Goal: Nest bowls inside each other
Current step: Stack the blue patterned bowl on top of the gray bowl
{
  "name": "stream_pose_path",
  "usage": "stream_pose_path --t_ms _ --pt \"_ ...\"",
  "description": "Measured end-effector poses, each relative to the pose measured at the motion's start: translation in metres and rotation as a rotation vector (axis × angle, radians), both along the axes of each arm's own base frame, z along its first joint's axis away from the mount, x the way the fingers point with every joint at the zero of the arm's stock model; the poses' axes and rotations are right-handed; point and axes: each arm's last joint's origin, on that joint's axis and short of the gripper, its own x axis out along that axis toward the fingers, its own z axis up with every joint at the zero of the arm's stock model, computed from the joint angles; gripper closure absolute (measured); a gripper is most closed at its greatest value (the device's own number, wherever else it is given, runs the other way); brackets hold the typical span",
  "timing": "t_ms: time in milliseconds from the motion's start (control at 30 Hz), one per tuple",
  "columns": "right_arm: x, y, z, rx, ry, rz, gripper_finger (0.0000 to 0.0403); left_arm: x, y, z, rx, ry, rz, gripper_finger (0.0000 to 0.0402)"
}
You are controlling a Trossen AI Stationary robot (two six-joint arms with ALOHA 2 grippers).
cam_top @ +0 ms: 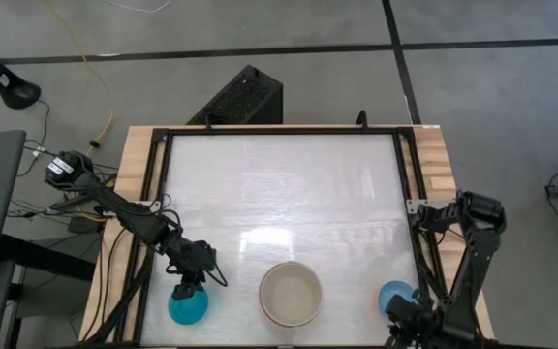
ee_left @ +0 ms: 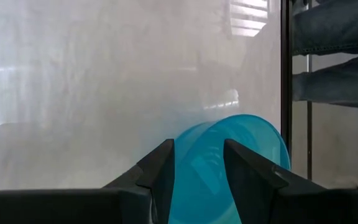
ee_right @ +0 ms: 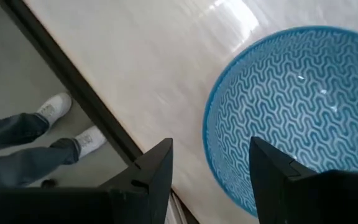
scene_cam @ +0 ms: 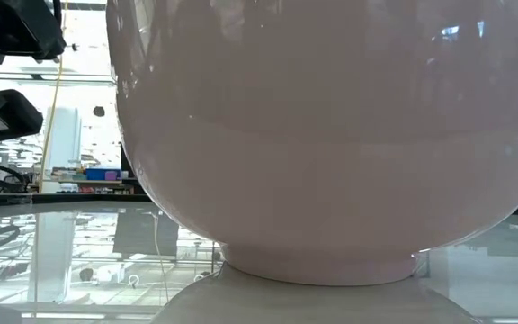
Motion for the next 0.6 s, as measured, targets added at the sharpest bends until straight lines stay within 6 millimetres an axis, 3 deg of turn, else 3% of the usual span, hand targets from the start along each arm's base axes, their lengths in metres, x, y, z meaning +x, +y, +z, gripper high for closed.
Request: stream_pose_path --t_ms 400,500,600 --pt "0.001 -0.013 -0.036 0.012 0.030 -0.055 0.0237 0.000 0.000 0.000 -0.005 0.008 0.013 0.0276" --pt "0.002 -0.014 -0.044 0.035 0.029 -0.047 0.0272 0.000 0.000 0.000 -0.006 0.010 0.017 0.0276" --pt "0.007 -0.012 -0.048 0.077 0.008 -0.008 0.0336 0.000 0.000 0.000 -0.006 0.009 0.017 0.0276"
